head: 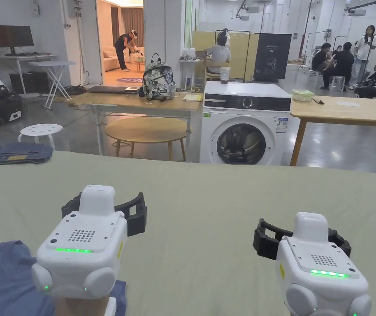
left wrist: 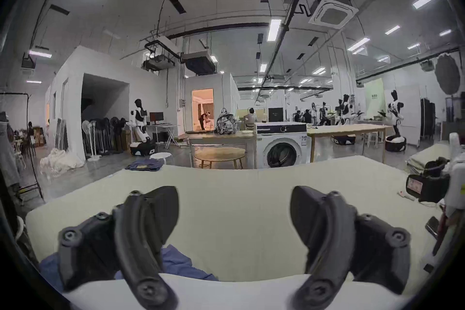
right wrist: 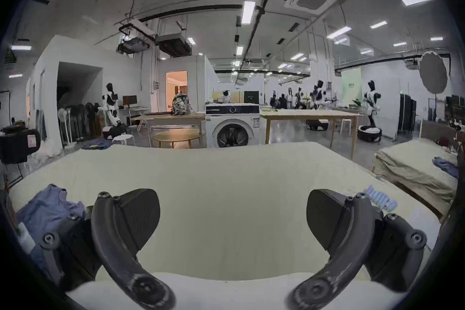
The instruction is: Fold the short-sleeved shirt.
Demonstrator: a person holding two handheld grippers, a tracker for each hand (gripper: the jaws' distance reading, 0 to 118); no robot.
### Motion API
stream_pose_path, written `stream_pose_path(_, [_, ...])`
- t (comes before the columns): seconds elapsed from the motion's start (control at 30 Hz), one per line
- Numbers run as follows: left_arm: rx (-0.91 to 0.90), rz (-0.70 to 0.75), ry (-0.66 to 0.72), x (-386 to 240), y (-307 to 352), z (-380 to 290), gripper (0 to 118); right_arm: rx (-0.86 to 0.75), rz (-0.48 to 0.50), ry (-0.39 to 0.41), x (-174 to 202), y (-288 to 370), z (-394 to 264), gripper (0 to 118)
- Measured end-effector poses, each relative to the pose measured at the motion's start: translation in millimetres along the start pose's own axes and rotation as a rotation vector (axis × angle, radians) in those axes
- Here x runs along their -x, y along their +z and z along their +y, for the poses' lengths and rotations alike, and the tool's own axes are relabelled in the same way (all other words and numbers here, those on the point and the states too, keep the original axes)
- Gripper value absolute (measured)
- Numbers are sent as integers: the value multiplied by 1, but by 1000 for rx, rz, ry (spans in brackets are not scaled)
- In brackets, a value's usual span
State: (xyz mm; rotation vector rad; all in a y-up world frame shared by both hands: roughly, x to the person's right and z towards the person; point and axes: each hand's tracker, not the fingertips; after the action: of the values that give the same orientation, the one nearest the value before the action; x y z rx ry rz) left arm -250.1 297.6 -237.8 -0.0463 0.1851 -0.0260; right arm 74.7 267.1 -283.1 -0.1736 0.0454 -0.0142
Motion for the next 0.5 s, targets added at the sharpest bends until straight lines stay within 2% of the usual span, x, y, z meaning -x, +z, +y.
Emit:
stream_pose_path(0.1, [-3, 27, -27, -3, 2, 0, 31, -1, -1, 11, 0, -2, 0, 115])
stream_pose_path(0.13, [-2, 28, -28, -3, 2, 1, 23, 0, -3, 13, 0, -3, 0, 114])
stream_pose_path(0.23, [10, 30, -48, -4, 3, 0, 19, -18, -11, 26, 4, 0, 2, 110])
stream_pose_path(0.27, [17, 27, -52, -4, 2, 0, 17, -32, -14, 32, 5, 2, 3, 102])
stream_pose_path(0.37, [31, 17, -57, -4, 2, -2, 13, -53, -24, 45, 10, 4, 5, 33])
stream_pose_path(0.4, [34, 19, -57, -3, 2, -2, 11, -57, -24, 45, 10, 4, 5, 6])
stream_pose_path(0.43, [42, 24, -56, -4, 2, -2, 9, -69, -20, 43, 11, 5, 4, 0])
stream_pose_path(0.5, [58, 40, -49, -2, 2, -3, 3, -64, -23, 49, 12, 5, 5, 0])
